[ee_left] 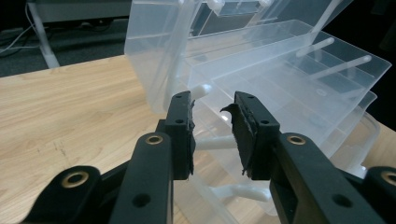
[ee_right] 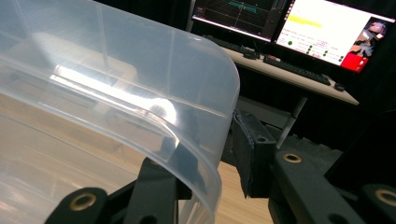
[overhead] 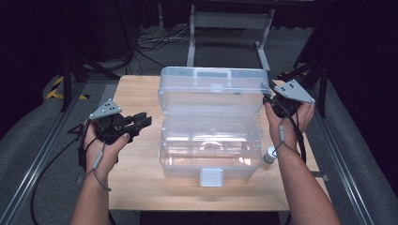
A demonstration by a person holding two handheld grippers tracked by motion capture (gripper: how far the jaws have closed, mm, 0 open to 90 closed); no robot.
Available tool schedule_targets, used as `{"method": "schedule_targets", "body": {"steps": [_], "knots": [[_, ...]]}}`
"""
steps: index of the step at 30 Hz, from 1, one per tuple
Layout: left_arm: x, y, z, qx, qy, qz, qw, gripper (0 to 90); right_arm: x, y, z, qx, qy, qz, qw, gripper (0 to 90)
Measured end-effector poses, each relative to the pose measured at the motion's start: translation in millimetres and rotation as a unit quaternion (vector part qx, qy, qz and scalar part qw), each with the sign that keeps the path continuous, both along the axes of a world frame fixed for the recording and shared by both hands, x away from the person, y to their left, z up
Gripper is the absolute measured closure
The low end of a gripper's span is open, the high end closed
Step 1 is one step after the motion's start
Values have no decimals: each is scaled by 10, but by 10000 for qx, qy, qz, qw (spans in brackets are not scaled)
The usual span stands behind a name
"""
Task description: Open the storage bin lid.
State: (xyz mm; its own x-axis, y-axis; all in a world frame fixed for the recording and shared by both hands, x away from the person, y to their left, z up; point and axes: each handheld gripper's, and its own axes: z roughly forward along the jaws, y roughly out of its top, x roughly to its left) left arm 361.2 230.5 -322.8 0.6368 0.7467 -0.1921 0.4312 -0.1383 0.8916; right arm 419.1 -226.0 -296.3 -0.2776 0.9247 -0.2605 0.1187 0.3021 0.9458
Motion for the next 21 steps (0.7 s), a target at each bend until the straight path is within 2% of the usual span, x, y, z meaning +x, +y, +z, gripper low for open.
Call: {"method": "schedule_targets", "body": {"steps": [9,10,21], "knots": [[11,14,-27,10,50,21,10000,664,77,-1,16,-105,124,-71,9998,750],[10,16,-31,21,49,16,10000,664,84,1,12,-23,186,-114,9998,762],[-53,91,-90,77,175,38,9998,653,195,7,41,56,326,-178,9993,771]]}}
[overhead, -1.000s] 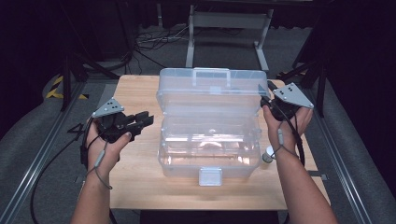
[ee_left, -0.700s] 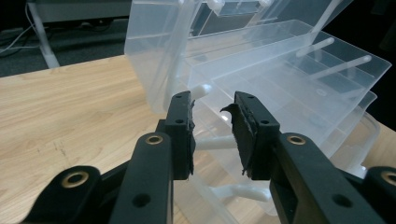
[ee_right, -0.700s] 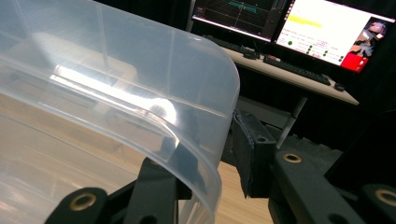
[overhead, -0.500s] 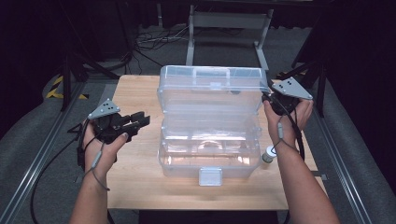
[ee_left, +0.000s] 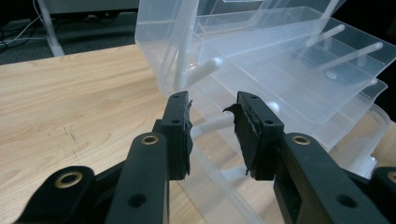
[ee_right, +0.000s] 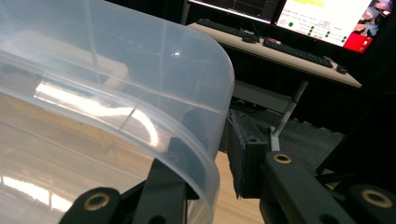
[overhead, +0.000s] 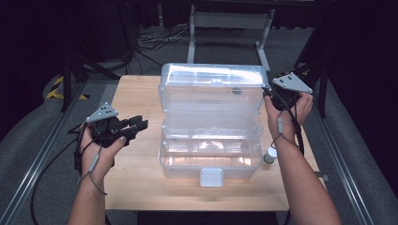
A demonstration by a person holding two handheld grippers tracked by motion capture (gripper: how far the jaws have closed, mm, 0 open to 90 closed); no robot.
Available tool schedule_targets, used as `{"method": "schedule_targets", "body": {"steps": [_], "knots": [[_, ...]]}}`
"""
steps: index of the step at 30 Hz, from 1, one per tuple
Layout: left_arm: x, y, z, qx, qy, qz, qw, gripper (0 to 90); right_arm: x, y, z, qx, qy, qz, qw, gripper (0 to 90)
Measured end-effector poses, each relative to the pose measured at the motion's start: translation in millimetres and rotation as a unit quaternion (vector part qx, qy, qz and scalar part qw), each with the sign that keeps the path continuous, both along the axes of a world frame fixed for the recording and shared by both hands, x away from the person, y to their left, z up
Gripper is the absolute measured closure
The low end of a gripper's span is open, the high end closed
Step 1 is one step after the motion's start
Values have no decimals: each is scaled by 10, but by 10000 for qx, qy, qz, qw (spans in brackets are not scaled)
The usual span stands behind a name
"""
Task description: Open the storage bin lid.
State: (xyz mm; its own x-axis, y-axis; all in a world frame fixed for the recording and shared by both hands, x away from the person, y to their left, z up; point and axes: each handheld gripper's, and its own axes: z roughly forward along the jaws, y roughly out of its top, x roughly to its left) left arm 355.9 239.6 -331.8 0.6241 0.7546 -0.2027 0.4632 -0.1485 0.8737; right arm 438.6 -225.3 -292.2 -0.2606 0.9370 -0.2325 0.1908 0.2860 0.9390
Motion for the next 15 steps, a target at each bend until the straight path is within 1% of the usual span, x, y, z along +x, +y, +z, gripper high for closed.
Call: {"method": "schedule_targets", "body": {"steps": [4,6,7,10,11,12,13,14,15], "knots": [[0,-13,-75,139,172,-112,9997,640,46,-2,14,61,82,-16,9999,774],[-4,-21,-116,246,218,-197,9993,639,66,-5,18,81,112,-6,9999,775],[-16,-27,-131,255,253,-249,9990,639,77,-7,20,119,125,-3,9999,774],[-55,-43,-170,180,265,-517,9982,639,107,-16,20,178,162,18,9997,774],[-77,-60,-191,143,286,-648,9974,640,115,-19,23,182,177,27,9997,774],[-106,-83,-216,189,284,-806,9962,640,127,-21,30,177,214,41,9996,774],[-106,-83,-216,189,284,-806,9962,640,127,-21,30,177,214,41,9996,774],[-130,-103,-238,237,287,-926,9950,640,132,-21,32,174,217,33,9996,774],[-152,-126,-260,235,301,-1026,9940,641,139,-19,36,175,231,39,9996,774]]}}
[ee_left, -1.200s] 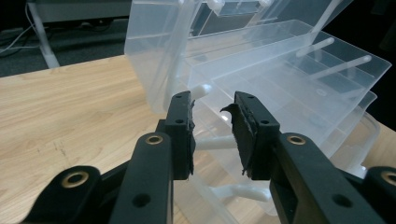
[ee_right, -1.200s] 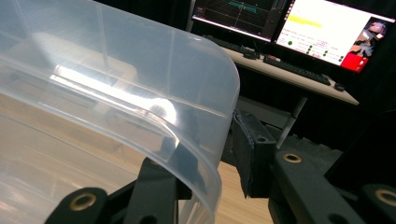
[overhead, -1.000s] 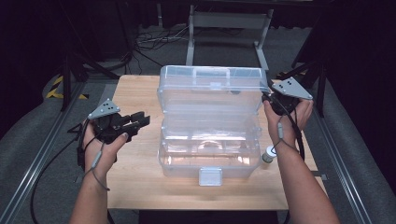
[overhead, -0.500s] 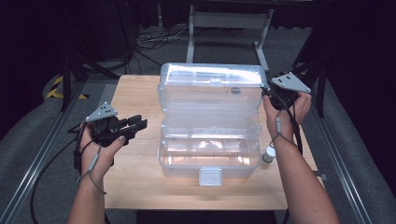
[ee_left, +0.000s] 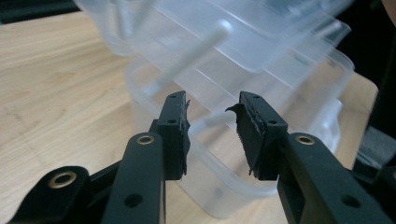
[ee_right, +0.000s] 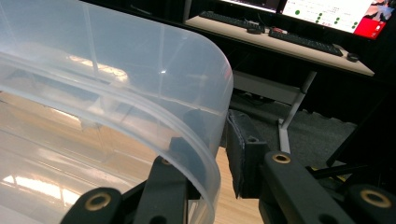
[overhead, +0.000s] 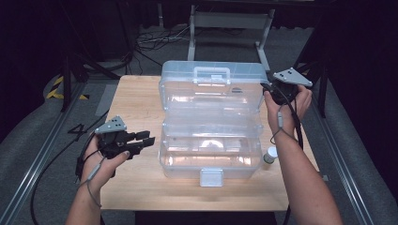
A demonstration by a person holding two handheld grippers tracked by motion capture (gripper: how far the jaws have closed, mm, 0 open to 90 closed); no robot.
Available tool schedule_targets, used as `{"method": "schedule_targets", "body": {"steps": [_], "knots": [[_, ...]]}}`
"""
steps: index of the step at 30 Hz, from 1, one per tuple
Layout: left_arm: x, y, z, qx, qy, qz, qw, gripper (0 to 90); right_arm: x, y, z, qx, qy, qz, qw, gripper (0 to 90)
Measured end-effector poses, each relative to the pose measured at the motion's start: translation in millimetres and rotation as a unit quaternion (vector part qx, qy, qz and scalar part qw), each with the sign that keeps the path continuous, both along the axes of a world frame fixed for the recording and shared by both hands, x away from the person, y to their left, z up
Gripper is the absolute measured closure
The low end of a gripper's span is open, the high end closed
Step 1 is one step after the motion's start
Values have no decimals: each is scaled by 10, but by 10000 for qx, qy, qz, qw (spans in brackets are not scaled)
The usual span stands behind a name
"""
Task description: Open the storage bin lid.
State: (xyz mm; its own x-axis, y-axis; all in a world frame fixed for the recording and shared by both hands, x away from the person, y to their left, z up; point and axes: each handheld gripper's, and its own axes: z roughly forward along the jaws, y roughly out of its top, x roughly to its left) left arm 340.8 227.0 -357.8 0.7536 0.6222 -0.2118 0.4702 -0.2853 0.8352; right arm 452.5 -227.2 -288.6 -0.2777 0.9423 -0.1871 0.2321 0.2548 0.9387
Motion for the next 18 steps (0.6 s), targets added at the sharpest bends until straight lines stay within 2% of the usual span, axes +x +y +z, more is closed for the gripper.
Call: {"method": "schedule_targets", "body": {"steps": [1,4,10,14,18], "knots": [[-18,-23,-21,8,11,-115,9999,641,3,1,3,1,15,-6,10000,774],[-59,-111,-74,-241,127,-443,9986,645,14,0,2,29,33,-6,10000,774],[-77,-245,-213,-108,162,-921,9956,645,43,-26,3,156,96,59,9998,768],[-85,-297,-308,-47,182,-1085,9939,646,54,-31,5,143,110,82,9998,768],[-86,-368,-373,125,203,-1289,9914,645,76,-33,5,166,131,96,9997,769]]}}
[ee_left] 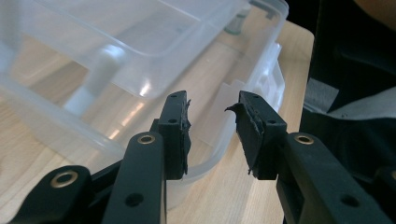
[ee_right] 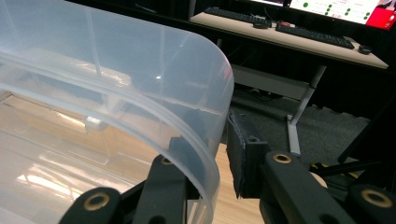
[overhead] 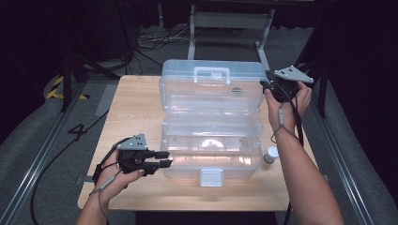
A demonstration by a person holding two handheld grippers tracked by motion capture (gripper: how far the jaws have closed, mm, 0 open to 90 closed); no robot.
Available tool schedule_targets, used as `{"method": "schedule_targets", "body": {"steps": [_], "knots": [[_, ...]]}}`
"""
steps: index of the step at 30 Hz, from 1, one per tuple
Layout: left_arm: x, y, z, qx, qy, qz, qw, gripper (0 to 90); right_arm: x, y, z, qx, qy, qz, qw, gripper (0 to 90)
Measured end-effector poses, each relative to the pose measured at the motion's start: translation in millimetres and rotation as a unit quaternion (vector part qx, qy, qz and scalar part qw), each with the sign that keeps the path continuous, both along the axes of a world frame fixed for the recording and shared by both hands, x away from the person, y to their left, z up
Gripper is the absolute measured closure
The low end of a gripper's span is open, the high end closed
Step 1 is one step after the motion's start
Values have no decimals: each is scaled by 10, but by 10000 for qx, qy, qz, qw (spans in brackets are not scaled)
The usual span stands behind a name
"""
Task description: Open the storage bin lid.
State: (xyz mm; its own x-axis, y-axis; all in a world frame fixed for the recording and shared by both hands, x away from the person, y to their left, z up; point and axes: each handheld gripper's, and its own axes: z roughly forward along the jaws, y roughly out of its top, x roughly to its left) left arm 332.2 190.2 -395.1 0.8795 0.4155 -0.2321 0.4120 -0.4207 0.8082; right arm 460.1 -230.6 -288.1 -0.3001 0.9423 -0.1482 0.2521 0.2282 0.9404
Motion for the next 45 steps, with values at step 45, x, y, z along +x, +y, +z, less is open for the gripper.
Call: {"method": "schedule_targets", "body": {"steps": [45], "knots": [[-7,-139,-226,-400,151,-93,9990,733,469,6,-5,70,426,-72,9990,796]]}}
